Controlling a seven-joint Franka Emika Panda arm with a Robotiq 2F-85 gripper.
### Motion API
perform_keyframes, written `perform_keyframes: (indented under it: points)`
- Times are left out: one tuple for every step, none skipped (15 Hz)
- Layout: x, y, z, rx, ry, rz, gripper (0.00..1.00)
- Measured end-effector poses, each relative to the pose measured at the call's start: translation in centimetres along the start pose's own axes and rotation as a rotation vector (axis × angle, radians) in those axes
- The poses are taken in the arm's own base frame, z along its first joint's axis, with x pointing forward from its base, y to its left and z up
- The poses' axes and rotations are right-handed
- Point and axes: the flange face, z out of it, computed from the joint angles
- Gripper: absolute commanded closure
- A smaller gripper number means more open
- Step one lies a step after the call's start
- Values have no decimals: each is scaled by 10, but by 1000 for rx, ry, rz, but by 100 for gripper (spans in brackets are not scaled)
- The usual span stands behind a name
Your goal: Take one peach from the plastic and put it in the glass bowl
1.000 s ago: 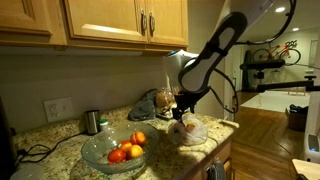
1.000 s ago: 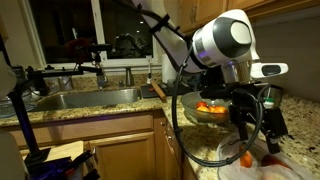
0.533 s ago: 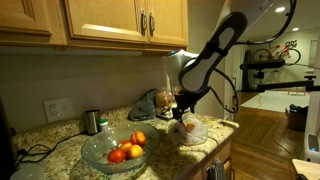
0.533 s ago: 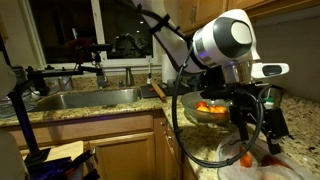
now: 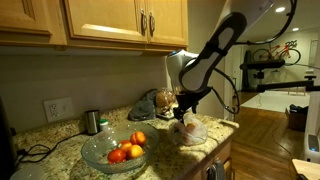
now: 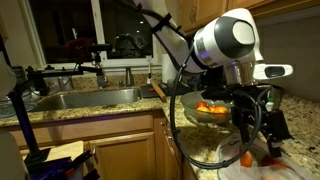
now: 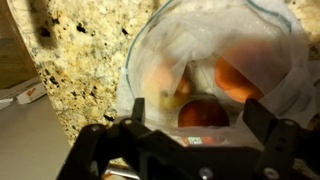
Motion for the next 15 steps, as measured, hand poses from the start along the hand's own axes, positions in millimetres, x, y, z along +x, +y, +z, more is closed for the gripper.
perform_keyframes:
  points:
    - [0, -1, 0, 12, -5, 13, 0]
    - [0, -2, 0, 23, -11, 26, 0]
    - [-1, -3, 0, 37, -17, 39, 0]
    - [-1, -4, -1, 48, -22, 51, 0]
    - [-1, -5, -1, 58, -27, 62, 0]
    - [-2, -5, 0, 65, -32, 71, 0]
    - [-2, -5, 0, 69, -34, 76, 0]
    - [-2, -5, 0, 70, -35, 79, 0]
    - [-2, -5, 0, 71, -36, 79, 0]
    - [-2, -5, 0, 71, -36, 79, 0]
    - [-2, -5, 0, 71, -36, 79, 0]
    - [-2, -5, 0, 71, -36, 80, 0]
    - [-2, -5, 0, 71, -36, 80, 0]
    - [-2, -5, 0, 71, -36, 80, 0]
    - [-2, -5, 0, 71, -36, 80, 0]
